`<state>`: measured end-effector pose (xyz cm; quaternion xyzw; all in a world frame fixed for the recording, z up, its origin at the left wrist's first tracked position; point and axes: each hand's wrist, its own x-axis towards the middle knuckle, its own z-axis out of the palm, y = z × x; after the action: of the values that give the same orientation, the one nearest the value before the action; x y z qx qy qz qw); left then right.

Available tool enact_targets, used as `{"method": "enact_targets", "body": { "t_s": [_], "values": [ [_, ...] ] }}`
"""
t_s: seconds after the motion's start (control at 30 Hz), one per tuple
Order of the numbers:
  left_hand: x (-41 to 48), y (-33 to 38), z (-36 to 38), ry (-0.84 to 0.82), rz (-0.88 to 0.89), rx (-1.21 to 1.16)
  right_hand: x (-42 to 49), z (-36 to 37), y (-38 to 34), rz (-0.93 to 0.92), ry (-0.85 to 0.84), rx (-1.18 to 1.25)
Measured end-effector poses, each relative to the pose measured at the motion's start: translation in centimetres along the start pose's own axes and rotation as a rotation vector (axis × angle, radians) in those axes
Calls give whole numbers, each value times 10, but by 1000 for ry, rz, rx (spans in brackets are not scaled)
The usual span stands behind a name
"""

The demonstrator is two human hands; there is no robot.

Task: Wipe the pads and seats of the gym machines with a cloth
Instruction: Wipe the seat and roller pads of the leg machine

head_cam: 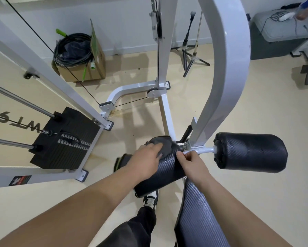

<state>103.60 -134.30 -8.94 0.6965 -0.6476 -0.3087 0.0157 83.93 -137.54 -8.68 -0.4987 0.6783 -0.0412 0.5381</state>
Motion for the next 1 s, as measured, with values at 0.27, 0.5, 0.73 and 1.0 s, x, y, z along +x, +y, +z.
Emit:
{"method": "enact_targets", "body": {
  "t_s": [0.27, 0.5, 0.73, 1.0],
  "values": [
    [-26, -26, -2, 38, 18, 10, -17, 13, 37, -125, 37, 178],
    [-18, -31, -5, 47, -91, -29, -11, 7, 12, -28, 68, 150],
    [5, -12, -1, -14, 63, 56, 2, 22, 8, -133, 99, 113],
    [-53, -72, -22, 154, -197, 40, -22, 6, 34, 17, 30, 239]
  ]
}}
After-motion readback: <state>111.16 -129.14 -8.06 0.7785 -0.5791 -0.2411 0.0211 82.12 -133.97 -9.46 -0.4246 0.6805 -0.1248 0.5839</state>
